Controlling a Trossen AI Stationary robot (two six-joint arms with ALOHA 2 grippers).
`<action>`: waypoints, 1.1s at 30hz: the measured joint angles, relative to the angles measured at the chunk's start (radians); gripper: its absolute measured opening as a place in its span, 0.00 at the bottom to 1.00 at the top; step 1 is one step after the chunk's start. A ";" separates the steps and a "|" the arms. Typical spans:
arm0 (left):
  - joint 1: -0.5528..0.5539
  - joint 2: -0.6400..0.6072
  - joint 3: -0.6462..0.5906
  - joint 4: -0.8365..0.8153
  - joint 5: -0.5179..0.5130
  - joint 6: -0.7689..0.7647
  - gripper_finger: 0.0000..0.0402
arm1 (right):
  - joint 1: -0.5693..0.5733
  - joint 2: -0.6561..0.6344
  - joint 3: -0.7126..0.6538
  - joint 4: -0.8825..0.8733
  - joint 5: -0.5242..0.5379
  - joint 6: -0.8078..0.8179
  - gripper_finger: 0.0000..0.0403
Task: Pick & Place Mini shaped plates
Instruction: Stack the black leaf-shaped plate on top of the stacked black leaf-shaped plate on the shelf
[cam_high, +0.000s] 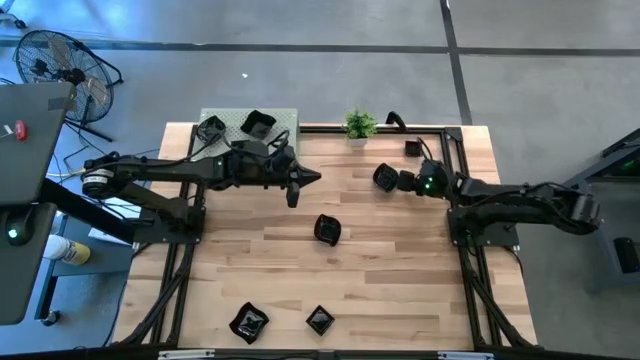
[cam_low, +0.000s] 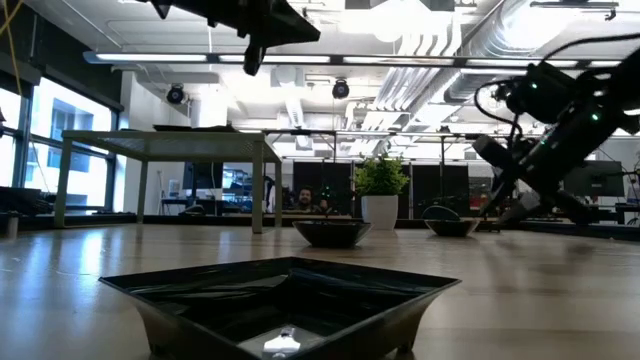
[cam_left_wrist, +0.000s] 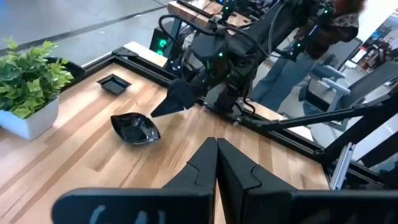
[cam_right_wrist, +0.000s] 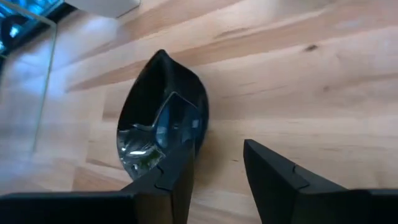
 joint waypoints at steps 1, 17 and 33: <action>0.000 0.000 0.000 -0.003 0.000 0.001 0.00 | 0.000 0.000 -0.018 0.030 -0.002 0.016 0.32; 0.000 0.001 0.000 -0.012 -0.014 0.029 0.00 | 0.001 0.000 0.039 -0.021 -0.038 -0.047 0.30; 0.000 0.004 0.000 -0.010 0.037 0.019 0.00 | -0.029 0.000 0.148 -0.160 0.013 -0.207 0.50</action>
